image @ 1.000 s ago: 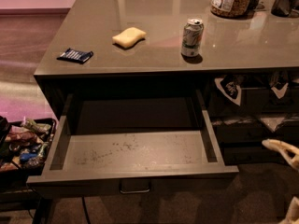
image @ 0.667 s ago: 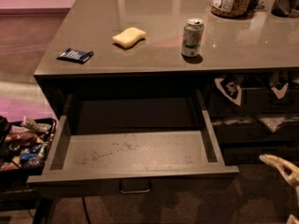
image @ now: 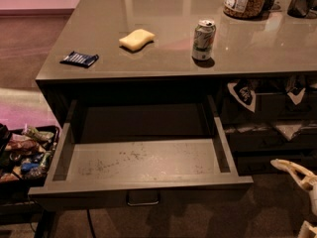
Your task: Close top drawer
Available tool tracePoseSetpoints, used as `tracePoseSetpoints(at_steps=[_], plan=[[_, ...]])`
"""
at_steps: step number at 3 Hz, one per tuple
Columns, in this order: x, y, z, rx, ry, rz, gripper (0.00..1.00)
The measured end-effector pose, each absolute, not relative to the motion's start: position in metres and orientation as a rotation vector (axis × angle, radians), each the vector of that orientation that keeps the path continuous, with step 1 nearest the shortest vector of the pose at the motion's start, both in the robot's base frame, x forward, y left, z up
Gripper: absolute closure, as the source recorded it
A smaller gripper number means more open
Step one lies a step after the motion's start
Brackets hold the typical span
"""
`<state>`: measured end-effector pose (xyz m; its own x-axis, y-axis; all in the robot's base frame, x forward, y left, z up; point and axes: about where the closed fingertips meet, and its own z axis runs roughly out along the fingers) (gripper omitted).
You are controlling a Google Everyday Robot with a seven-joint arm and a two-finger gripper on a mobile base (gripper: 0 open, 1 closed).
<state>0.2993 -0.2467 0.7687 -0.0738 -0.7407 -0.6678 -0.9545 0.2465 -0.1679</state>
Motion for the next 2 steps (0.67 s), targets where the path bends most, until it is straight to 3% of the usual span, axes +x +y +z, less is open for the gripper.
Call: tracePoseSetpoints(at_steps=[2], plan=[[0.299,-0.218,0.745,-1.631,1.863,0.509,0.00]])
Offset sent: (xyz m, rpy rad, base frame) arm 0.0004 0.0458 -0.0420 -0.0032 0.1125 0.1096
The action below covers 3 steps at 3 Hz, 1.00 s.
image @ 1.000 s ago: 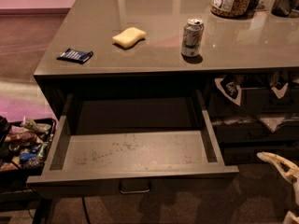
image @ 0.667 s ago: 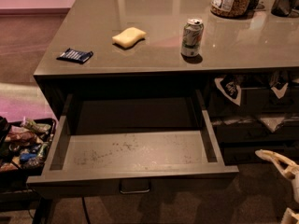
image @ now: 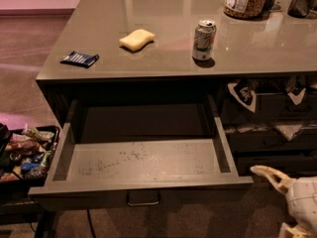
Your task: Close top drawer
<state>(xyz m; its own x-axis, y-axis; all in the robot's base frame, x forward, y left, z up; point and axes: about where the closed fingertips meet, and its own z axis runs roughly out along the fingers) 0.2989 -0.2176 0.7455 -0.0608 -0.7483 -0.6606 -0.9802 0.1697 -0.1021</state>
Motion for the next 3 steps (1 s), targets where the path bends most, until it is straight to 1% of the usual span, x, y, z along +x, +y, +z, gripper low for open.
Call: tracePoseSetpoints(at_steps=[1,2,3], plan=[[0.310,-0.201,0.736,-1.644,1.853,0.506,0.00],[0.321,-0.182,0.724,-1.640,1.855,0.479,0.03],[0.322,-0.178,0.713,-1.577,1.875,0.441,0.26]])
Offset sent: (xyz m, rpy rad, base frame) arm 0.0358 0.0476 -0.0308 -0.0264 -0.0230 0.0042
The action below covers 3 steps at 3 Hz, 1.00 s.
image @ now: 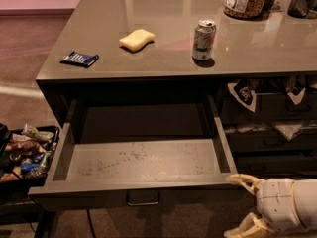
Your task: Close top drawer
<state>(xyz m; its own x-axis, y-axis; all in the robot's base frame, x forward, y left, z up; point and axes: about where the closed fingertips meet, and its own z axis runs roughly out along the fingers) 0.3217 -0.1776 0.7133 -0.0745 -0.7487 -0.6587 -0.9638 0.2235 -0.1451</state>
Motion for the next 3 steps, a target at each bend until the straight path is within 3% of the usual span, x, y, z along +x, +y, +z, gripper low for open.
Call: tracePoseSetpoints(at_steps=[3], plan=[[0.320,-0.171,0.700,-1.557,1.847,0.415,0.96]])
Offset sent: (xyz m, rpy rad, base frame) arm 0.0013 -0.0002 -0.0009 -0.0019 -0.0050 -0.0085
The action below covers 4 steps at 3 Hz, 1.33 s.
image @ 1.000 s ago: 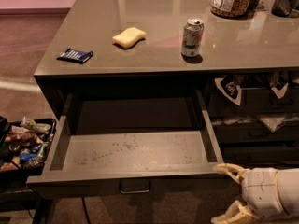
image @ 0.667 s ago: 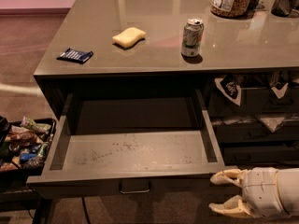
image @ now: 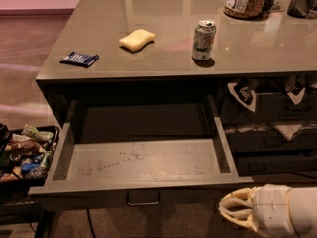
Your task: Close top drawer
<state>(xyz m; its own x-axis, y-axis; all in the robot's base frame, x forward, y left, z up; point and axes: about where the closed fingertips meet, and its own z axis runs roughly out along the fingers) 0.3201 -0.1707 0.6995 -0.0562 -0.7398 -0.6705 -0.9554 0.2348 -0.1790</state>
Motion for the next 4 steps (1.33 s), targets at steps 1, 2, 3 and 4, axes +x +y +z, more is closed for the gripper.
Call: tracePoseSetpoints(at_steps=[1,2,3,4], plan=[[0.317,-0.155,0.670,-1.532,1.795,0.407,1.00],[0.320,-0.140,0.648,-1.560,1.726,0.331,1.00],[0.320,-0.140,0.648,-1.559,1.726,0.331,1.00],[0.322,-0.135,0.637,-1.511,1.721,0.284,1.00]])
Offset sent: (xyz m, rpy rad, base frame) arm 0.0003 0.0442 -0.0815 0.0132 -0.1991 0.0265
